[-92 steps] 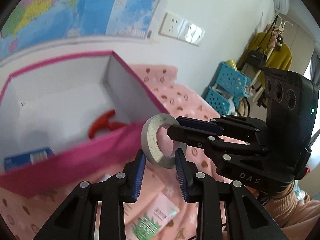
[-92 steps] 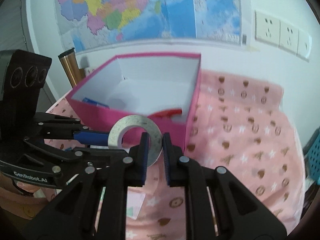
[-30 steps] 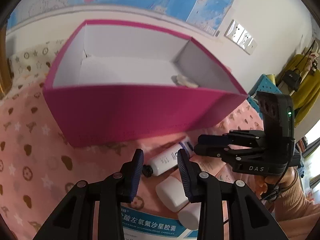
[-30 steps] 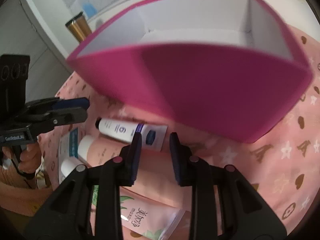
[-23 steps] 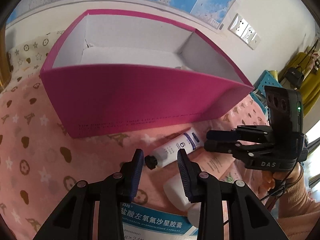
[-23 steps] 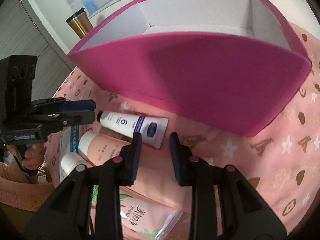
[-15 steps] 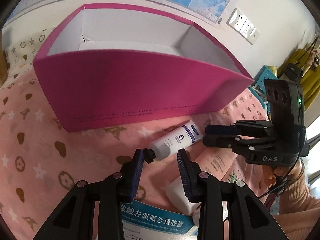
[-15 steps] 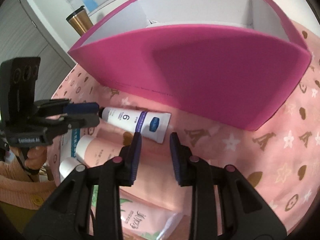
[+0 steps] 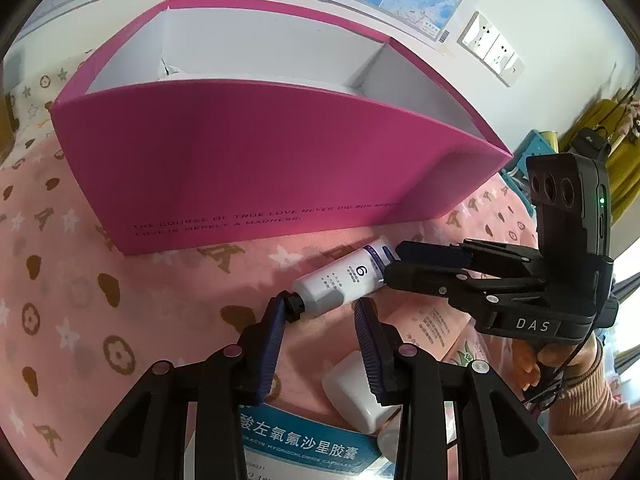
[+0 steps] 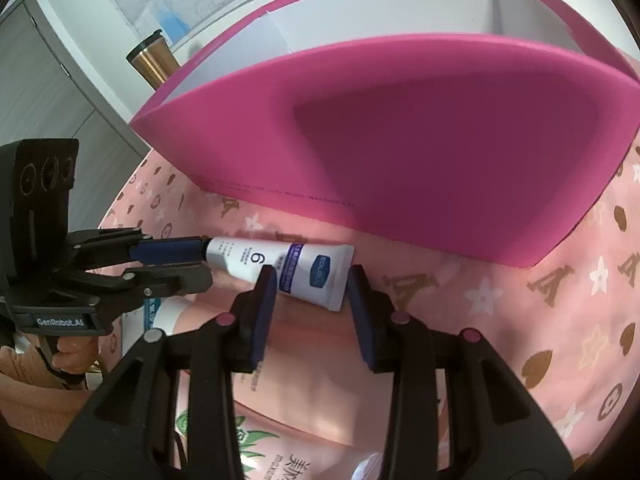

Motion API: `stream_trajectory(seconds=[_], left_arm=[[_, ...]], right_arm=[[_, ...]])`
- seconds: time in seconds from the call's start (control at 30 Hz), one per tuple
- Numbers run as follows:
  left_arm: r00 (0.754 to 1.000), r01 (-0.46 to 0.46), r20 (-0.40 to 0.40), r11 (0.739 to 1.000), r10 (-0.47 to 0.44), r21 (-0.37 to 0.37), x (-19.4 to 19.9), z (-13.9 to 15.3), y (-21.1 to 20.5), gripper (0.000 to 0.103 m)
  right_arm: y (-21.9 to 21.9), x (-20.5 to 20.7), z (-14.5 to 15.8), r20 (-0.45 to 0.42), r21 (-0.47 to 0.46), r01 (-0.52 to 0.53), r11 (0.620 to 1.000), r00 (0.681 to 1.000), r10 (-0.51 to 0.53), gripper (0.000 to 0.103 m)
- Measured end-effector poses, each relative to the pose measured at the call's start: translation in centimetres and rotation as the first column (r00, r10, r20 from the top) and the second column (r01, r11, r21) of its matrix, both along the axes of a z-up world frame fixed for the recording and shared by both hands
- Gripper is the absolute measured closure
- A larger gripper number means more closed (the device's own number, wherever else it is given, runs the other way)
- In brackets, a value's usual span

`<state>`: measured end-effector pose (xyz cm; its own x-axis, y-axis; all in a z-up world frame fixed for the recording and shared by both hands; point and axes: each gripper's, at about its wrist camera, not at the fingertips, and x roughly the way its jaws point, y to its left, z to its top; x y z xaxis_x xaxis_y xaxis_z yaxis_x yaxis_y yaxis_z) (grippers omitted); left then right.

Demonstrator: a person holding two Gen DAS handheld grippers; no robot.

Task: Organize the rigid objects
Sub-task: 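Reach the left gripper to the white lotion tube and grasp it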

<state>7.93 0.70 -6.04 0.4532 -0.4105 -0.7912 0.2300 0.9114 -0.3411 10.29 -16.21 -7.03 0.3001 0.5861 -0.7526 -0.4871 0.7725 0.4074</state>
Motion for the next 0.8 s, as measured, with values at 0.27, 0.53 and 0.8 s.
stream_trajectory(seconds=[0.27,0.53,0.8], left_arm=[[1.000,-0.010,0.027,0.999,0.009,0.047,-0.1,0.2,-1.2,0.068],[0.999,-0.004,0.048,1.000,0.003,0.024,-0.4,0.9,-1.3,0.068],[0.995,0.014,0.095,1.000,-0.015,0.010,-1.0,2.6,-1.7,0.068]], right_arm=[[0.2,-0.4,0.1,0.016,-0.004,0.009,1.000,1.000,-0.009,0.056],[-1.1,-1.1,1.3,0.038,0.031,0.040,0.999,0.998,-0.041,0.056],[-2.1,-2.5,3.6,0.092,0.048,0.053,0.997,0.994,-0.057,0.056]])
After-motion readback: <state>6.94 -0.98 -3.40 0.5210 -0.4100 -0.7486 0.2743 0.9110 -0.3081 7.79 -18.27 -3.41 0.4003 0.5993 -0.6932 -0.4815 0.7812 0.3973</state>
